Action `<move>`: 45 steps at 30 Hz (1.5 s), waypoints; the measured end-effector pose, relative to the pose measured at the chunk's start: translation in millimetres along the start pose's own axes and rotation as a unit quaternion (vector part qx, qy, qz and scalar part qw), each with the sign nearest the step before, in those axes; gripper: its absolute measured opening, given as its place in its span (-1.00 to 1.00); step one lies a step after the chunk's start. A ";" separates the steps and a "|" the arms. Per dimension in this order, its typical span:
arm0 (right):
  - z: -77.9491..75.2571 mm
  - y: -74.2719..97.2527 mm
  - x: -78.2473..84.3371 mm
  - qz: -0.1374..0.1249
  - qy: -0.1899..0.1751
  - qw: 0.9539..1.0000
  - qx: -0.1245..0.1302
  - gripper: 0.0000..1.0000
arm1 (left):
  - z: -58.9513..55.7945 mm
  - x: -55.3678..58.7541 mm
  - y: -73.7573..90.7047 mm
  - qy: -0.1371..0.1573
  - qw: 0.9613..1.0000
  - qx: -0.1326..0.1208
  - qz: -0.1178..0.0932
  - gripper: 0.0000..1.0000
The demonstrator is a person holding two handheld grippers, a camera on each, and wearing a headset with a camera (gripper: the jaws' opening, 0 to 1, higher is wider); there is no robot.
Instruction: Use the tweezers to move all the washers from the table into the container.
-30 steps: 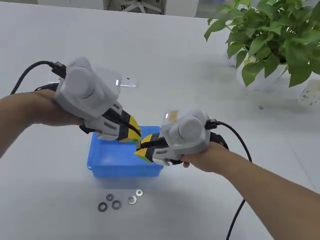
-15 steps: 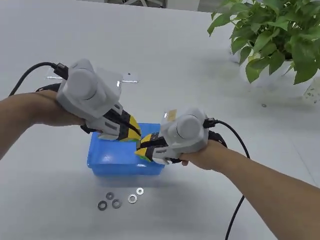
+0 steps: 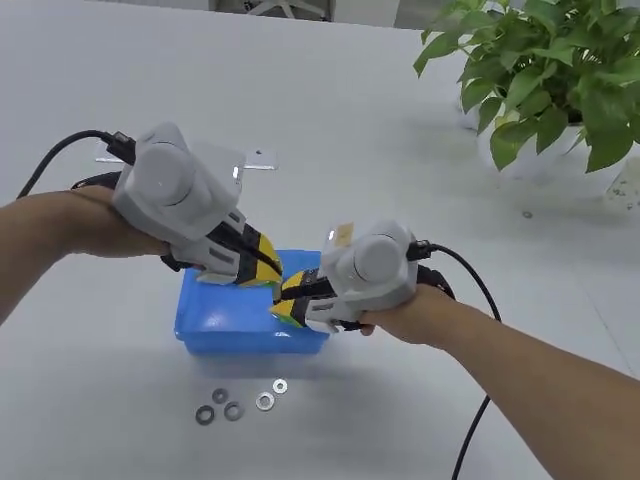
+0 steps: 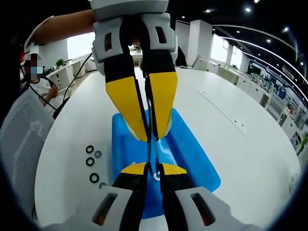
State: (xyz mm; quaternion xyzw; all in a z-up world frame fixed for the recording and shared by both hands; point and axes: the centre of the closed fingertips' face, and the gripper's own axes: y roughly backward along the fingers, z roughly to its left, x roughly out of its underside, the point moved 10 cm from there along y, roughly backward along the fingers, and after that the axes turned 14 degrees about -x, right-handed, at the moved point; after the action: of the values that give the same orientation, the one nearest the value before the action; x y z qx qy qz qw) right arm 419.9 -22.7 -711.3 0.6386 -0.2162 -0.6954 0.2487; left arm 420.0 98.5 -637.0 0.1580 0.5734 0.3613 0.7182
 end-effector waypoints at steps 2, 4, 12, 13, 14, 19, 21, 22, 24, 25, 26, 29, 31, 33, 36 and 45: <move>1.1 0.9 -1.2 -0.001 0.001 1.000 0.001 -0.77 | -0.5 -1.2 1.6 0.000 1.000 -0.001 0.000 -0.88; 2.1 1.9 -2.3 -0.002 0.002 1.000 0.001 -0.77 | -1.1 -2.8 3.8 0.001 1.000 0.000 -0.001 -0.88; 7.9 7.7 -8.6 -0.008 0.010 1.000 0.007 -0.77 | -2.5 -10.3 10.9 -0.001 1.000 -0.004 -0.005 -0.88; 8.3 8.4 -9.0 -0.009 0.010 1.000 0.008 -0.77 | -2.5 -10.6 11.2 -0.001 1.000 -0.004 -0.005 -0.88; 8.5 8.8 -9.3 -0.010 0.010 1.000 0.008 -0.77 | -2.8 -11.5 12.0 -0.002 1.000 -0.004 -0.005 -0.88; 12.7 12.4 -13.5 -0.013 0.014 1.000 0.011 -0.77 | -4.0 -15.9 17.5 -0.004 1.000 -0.006 -0.006 -0.88; 14.9 13.5 -15.0 -0.013 0.016 1.000 0.011 -0.77 | -5.0 -17.6 20.0 -0.005 1.000 -0.007 -0.005 -0.88; 15.7 13.9 -15.4 -0.015 0.016 1.000 0.011 -0.77 | -5.3 -18.3 20.9 -0.005 1.000 -0.008 -0.004 -0.88; 17.9 14.9 -16.7 -0.017 0.015 1.000 0.010 -0.77 | -6.6 -19.9 23.2 -0.005 1.000 -0.008 -0.004 -0.88; 19.2 15.7 -17.9 -0.017 0.017 1.000 0.011 -0.77 | -7.2 -20.8 24.7 -0.005 1.000 -0.009 -0.003 -0.88; 20.3 16.4 -18.8 -0.017 0.017 1.000 0.011 -0.77 | -7.7 -21.6 25.9 -0.005 1.000 -0.009 -0.004 -0.88; 24.0 17.8 -21.8 -0.017 0.022 1.000 0.012 -0.77 | -10.1 -24.3 29.7 -0.007 1.000 -0.011 -0.004 -0.88; 25.7 18.3 -23.0 -0.018 0.024 0.999 0.013 -0.77 | -11.6 -25.7 31.2 -0.009 1.000 -0.012 -0.004 -0.88; 28.2 18.9 -24.8 -0.018 0.026 0.999 0.013 -0.77 | -13.0 -27.3 33.3 -0.010 1.000 -0.012 -0.004 -0.88; 32.3 19.7 -26.8 -0.018 0.028 0.999 0.012 -0.77 | -15.7 -29.2 36.3 -0.010 1.000 -0.011 -0.004 -0.88; 45.0 18.7 -27.4 -0.020 0.032 0.999 0.009 -0.77 | -27.2 -31.0 42.9 -0.012 1.000 -0.008 0.003 -0.88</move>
State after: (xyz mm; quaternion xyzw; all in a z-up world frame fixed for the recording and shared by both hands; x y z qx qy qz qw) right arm 378.0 -21.1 -674.2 0.6666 -0.2016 -0.6776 0.2362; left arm 377.5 101.3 -595.4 0.1581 0.5616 0.3662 0.7249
